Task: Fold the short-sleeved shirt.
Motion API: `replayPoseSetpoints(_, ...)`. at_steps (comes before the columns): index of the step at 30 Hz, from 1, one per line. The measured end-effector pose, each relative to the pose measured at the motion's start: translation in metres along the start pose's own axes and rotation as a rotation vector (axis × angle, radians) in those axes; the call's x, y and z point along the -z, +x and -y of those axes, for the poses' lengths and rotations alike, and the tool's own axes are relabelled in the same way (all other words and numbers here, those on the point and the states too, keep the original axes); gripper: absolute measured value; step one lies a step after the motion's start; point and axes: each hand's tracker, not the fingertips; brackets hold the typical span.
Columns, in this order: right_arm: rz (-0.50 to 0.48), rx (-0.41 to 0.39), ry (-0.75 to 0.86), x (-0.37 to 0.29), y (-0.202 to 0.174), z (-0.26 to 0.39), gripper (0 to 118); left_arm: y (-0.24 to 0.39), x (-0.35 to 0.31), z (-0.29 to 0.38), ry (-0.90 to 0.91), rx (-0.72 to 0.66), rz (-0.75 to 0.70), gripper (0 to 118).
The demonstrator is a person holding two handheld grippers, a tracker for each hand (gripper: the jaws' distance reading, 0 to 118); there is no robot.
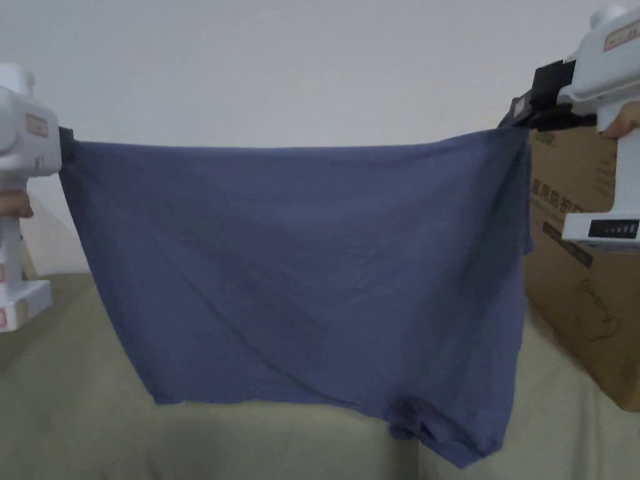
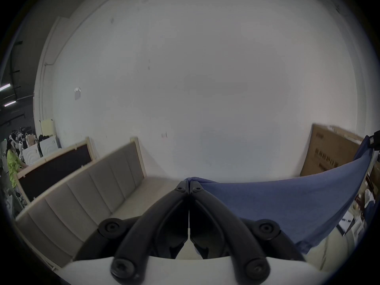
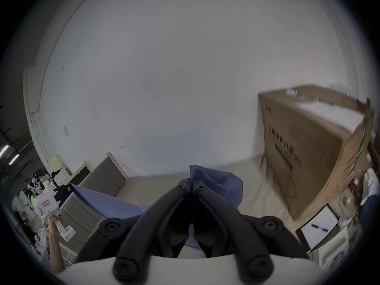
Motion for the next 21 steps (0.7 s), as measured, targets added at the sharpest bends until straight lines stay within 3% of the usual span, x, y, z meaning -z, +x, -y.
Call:
replayPoseSetpoints(8, 0.097, 0.106, -0.263, 0.118, 0.079, 0.16, 1, 0.018, 0.069, 0.201, -0.336, -0.045, 0.056, 0)
replayPoseSetpoints(12, 0.127, 0.111, -0.388, 0.145, 0.103, 0.225, 1, 0.031, 0.078, 0.268, -0.46, -0.014, 0.05, 0)
replayPoseSetpoints(15, 0.149, 0.173, -0.449, 0.15, 0.119, 0.257, 1, 0.033, 0.079, 0.298, -0.537, -0.025, 0.051, 0)
replayPoseSetpoints(21, 0.151, 0.151, -0.461, 0.101, 0.118, 0.274, 1, 0.016, 0.045, 0.301, -0.526, -0.056, 0.095, 0)
